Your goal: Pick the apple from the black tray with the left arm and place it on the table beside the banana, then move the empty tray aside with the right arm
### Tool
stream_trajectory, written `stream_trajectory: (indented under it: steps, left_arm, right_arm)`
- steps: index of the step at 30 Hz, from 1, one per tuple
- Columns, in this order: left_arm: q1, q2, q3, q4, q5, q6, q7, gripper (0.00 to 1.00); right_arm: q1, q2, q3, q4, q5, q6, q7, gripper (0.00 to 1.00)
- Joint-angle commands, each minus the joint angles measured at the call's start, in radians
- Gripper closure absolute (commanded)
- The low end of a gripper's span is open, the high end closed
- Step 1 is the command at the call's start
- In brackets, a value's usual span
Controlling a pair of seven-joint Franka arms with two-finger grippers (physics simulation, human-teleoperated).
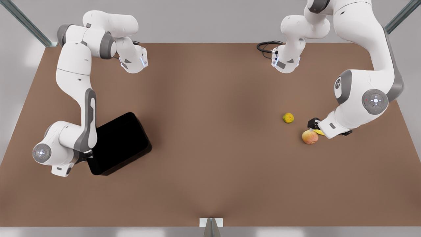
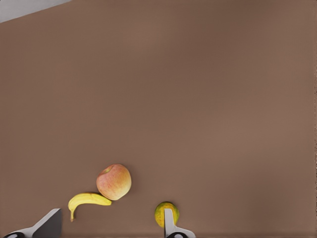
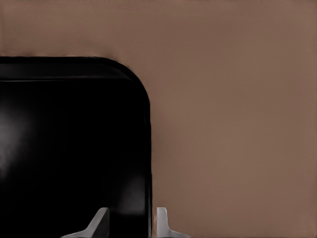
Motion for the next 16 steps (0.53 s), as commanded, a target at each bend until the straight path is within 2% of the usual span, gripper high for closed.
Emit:
stream_trajectory:
  steps: [1,3,5,6,7,8,9,16]
  left_arm:
    - [-0.002,-0.001,0.001,0.000,0.001,-0.001,-0.035,0.00]
    - [-0.002,-0.001,0.001,0.000,0.002,-0.001,-0.035,0.00]
    - [-0.002,-0.002,0.001,0.000,0.002,-0.001,-0.035,0.00]
    - [-0.002,-0.002,0.001,0.000,0.002,-0.001,-0.035,0.00]
    - [-0.001,-0.001,0.001,0.000,0.002,-0.001,-0.035,0.00]
    - [-0.001,-0.001,0.001,0.000,0.002,-0.001,-0.035,0.00]
    - [-0.002,-0.001,0.001,-0.001,0.001,-0.001,-0.037,0.00]
    - [0.001,0.025,0.003,0.057,-0.061,0.000,-0.045,0.00]
  right_arm:
    - [0.002,-0.020,-0.001,0.027,0.071,-0.008,-0.317,0.00]
    - [0.007,-0.100,0.024,0.059,0.137,-0.128,-0.202,0.00]
    - [-0.001,-0.213,0.119,0.058,0.122,-0.172,-0.058,0.00]
    - [-0.018,-0.253,0.183,0.058,0.061,-0.185,0.060,0.00]
    - [-0.113,-0.294,0.341,0.054,-0.055,-0.189,0.256,0.00]
    - [-0.127,-0.330,0.401,0.054,-0.150,-0.249,0.482,0.00]
    - [-0.125,-0.348,0.401,0.054,-0.150,-0.286,0.577,0.00]
    - [-0.127,-0.357,0.395,0.056,-0.156,-0.298,0.587,0.00]
